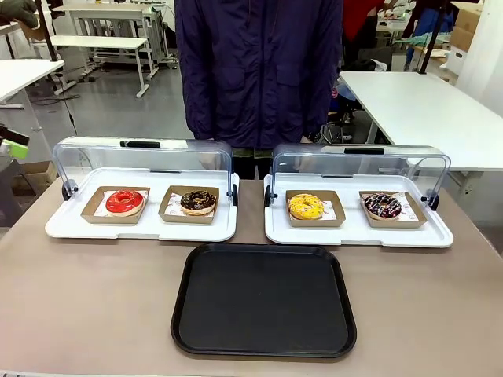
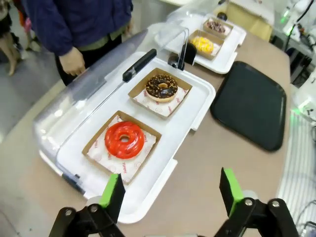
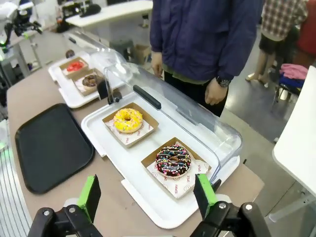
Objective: Move the second donut from the left to the tray.
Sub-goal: Pick up the Paper togo box containing the Donut indicated by the person and place it on the Handle tray.
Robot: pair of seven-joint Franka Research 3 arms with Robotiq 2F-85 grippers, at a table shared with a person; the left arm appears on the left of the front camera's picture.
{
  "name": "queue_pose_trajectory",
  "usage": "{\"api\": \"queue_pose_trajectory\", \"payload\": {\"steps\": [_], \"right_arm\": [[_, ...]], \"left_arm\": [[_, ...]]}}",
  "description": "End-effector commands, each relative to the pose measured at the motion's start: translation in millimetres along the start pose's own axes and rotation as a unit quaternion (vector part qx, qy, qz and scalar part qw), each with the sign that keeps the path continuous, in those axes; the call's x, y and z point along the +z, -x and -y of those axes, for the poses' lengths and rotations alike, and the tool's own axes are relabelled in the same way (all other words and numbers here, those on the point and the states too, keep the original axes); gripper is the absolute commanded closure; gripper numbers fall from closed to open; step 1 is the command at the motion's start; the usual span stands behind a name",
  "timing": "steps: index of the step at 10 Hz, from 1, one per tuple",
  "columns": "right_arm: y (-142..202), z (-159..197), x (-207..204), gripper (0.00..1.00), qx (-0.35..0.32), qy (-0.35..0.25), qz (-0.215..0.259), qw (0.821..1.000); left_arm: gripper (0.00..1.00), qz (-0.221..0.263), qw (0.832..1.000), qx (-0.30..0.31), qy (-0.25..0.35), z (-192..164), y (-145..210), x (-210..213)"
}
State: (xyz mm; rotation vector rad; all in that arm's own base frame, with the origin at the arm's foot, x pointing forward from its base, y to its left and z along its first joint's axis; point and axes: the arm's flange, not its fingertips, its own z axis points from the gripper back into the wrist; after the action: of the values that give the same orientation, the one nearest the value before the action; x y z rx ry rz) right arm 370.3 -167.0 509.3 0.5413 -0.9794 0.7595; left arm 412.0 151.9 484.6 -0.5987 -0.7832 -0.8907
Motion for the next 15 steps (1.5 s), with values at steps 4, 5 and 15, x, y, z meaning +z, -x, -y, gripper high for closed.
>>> {"api": "queue_pose_trajectory", "payload": {"steps": [4,5,15], "right_arm": [[13.7,-5.6,-1.2,0.00,0.015,-0.019,0.024,0.999],[14.4,-2.5,-3.2,0.00,0.005,-0.014,0.023,1.000],[13.3,-4.2,-1.1,0.00,0.000,-0.020,0.017,1.000]], "left_arm": [[0.00,0.019,0.999,-0.036,-0.004,0.8,10.5,17.6],[0.00,0.011,0.999,-0.026,-0.018,-1.4,10.5,16.5],[0.00,0.005,1.000,-0.021,-0.009,1.5,12.4,19.3]]}}
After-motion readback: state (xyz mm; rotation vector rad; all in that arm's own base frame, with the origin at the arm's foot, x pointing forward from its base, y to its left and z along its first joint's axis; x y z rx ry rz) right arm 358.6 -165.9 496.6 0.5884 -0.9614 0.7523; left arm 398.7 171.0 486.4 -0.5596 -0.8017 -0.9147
